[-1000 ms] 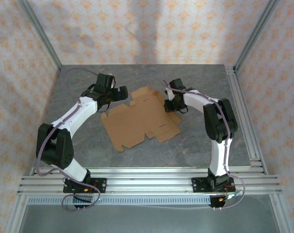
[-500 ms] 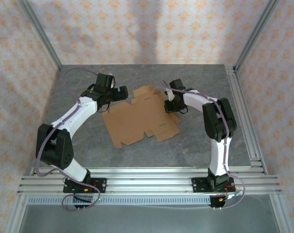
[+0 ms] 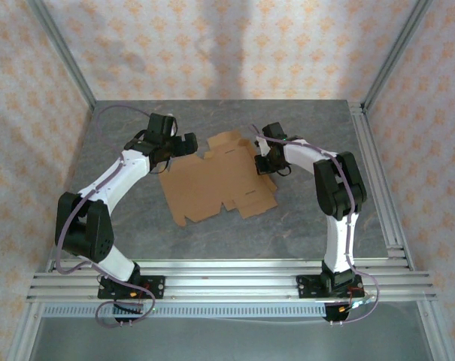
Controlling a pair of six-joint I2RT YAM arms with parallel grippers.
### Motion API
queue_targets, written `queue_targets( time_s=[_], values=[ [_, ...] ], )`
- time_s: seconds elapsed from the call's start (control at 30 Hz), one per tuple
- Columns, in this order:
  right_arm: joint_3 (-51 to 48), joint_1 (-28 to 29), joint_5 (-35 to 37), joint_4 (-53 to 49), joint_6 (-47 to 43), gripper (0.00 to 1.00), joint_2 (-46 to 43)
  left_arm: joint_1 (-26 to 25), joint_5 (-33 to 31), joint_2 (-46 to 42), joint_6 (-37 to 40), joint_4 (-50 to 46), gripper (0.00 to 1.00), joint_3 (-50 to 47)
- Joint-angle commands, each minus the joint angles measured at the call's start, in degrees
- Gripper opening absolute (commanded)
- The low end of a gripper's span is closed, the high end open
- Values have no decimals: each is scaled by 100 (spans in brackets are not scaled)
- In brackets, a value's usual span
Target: Fold the paper box
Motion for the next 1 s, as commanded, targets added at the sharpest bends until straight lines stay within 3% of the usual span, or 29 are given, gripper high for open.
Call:
queue_targets(
  time_s=[0.0, 0.57, 0.97],
  values=[
    [-81, 63, 103, 26, -20, 0, -300, 42, 36, -140, 30, 52, 100, 1],
    [150, 737, 2213, -317, -1856, 0, -766, 627, 469, -368, -608, 424, 100, -429],
    [-540, 1168, 3454, 954, -3489, 0, -1172, 1005, 709, -212, -833, 525, 100, -465]
  ],
)
